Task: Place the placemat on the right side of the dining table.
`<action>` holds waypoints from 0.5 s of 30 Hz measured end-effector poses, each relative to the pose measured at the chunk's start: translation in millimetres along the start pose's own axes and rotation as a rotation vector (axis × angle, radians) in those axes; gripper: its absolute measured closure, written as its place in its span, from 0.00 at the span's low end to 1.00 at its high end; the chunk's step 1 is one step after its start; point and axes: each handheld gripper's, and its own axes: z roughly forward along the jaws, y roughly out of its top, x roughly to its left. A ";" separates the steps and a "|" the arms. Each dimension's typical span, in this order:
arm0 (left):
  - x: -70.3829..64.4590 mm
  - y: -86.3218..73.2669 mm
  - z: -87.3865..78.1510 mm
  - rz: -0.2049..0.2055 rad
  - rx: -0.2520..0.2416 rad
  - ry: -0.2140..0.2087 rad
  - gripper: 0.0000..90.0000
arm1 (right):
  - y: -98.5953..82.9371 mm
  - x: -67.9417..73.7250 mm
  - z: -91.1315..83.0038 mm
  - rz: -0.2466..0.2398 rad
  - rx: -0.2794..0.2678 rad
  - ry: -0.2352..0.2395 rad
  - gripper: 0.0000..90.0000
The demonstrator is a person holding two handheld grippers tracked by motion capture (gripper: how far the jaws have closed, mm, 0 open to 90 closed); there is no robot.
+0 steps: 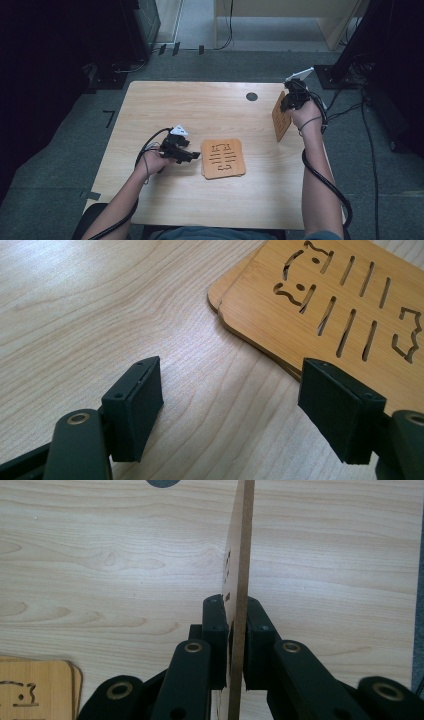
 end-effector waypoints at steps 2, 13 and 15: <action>-0.2 -0.1 0.0 0.000 0.000 0.001 0.27 | -0.4 0.2 -3.1 -0.001 -0.002 -0.004 0.93; -0.1 -0.1 -0.2 0.002 0.001 0.002 0.27 | -2.4 -7.4 -11.9 0.015 -0.014 0.008 0.93; -0.1 -0.1 -0.2 0.001 0.001 0.002 0.27 | -3.0 -11.1 -11.1 0.018 -0.007 0.005 0.95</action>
